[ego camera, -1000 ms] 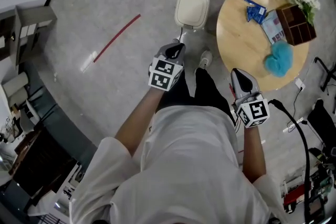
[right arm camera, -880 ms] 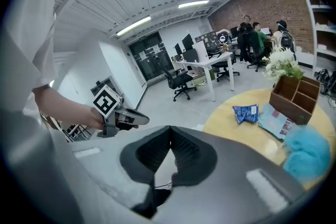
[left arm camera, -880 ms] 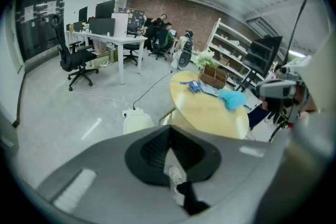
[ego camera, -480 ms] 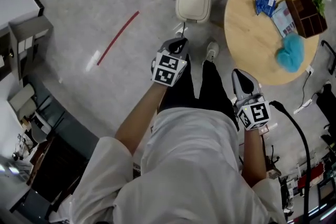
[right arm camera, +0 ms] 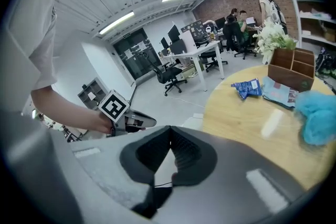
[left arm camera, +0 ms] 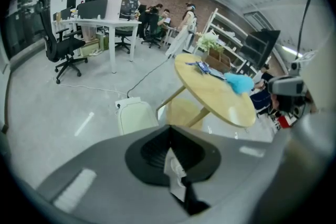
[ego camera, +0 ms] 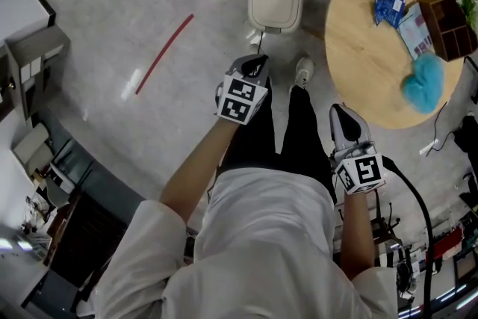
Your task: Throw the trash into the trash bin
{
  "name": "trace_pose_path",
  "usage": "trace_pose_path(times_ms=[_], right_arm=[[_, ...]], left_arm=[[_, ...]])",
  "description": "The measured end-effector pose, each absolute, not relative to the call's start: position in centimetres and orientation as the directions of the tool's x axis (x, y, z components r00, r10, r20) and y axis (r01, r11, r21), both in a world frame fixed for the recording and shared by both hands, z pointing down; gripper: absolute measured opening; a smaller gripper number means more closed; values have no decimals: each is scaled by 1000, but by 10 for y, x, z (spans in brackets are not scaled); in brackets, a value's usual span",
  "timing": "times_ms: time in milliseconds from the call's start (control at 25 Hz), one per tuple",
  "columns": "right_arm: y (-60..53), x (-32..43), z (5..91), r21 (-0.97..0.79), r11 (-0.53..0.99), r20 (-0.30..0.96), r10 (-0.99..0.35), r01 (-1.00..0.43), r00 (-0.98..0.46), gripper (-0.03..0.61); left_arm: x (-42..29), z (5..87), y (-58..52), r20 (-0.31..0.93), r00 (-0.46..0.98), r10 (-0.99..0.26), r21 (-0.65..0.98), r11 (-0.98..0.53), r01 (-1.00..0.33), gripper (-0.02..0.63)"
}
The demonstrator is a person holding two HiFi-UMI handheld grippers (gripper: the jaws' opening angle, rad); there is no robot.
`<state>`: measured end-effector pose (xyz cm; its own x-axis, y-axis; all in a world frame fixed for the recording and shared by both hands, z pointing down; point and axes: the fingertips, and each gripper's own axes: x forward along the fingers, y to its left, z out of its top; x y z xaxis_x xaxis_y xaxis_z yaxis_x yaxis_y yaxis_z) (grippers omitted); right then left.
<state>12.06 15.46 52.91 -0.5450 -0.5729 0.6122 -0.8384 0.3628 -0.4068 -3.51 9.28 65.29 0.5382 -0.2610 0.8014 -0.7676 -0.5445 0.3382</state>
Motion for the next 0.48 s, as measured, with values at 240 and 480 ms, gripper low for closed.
trace_pose_path(times_ms=[240,480], right_arm=[[153,114,554,-416,350,615,-571,-839,-544,0],[157,107,575,-431,341,627,-552,-835,-550,0]], left_arm=[[-34,684,90,807,536,-248,346,-536,-770,3],[-26,711,92,805,546,-233,365,-532,-764,3]])
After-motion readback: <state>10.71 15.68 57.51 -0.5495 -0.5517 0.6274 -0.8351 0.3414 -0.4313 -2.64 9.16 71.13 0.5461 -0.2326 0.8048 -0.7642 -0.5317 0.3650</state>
